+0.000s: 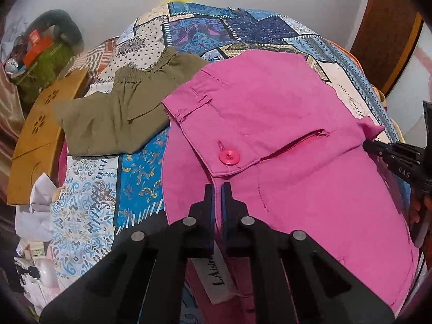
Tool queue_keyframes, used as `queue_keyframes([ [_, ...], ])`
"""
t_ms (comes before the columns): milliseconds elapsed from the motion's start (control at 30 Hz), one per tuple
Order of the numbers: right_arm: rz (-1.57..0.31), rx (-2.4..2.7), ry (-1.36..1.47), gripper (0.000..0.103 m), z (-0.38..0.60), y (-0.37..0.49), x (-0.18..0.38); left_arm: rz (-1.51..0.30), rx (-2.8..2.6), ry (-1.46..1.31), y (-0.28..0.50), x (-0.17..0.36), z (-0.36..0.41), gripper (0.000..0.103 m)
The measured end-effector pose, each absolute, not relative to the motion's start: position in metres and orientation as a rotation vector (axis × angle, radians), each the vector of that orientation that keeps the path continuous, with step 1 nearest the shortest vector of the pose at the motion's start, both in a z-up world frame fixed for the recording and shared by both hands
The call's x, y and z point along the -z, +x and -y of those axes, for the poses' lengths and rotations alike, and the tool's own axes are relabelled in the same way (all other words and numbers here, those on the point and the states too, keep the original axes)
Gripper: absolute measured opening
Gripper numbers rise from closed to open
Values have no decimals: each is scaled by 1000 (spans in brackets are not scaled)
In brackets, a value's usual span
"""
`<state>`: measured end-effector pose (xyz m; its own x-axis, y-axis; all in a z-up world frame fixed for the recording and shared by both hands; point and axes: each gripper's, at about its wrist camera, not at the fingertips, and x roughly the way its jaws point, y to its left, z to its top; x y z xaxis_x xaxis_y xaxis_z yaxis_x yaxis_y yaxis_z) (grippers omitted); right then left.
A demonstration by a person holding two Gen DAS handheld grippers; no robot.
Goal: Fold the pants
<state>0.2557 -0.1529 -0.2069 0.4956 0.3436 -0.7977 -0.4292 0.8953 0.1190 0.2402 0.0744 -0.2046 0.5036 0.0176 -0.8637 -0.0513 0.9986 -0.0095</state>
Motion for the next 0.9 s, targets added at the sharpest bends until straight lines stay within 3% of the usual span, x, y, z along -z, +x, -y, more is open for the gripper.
queue_keyframes([
  [267, -1022, -445, -52, 3, 165, 264, 214, -1066, -13, -60, 243, 209, -81, 10],
  [500, -1024, -451, -79, 8, 172, 250, 194, -1040, 14, -48, 234, 184, -86, 15],
  [600, -968, -456, -63, 9, 181, 246, 174, -1010, 4, -46, 237, 172, -92, 27],
  [667, -943, -441, -60, 17, 184, 248, 163, -990, -15, -57, 242, 166, -98, 42],
  [800, -896, -419, -10, 47, 189, 264, 147, -1010, -15, -133, 264, 169, -113, 44],
  [900, -895, -392, 0, 47, 185, 281, 150, -1064, 19, -213, 280, 181, -117, 44],
])
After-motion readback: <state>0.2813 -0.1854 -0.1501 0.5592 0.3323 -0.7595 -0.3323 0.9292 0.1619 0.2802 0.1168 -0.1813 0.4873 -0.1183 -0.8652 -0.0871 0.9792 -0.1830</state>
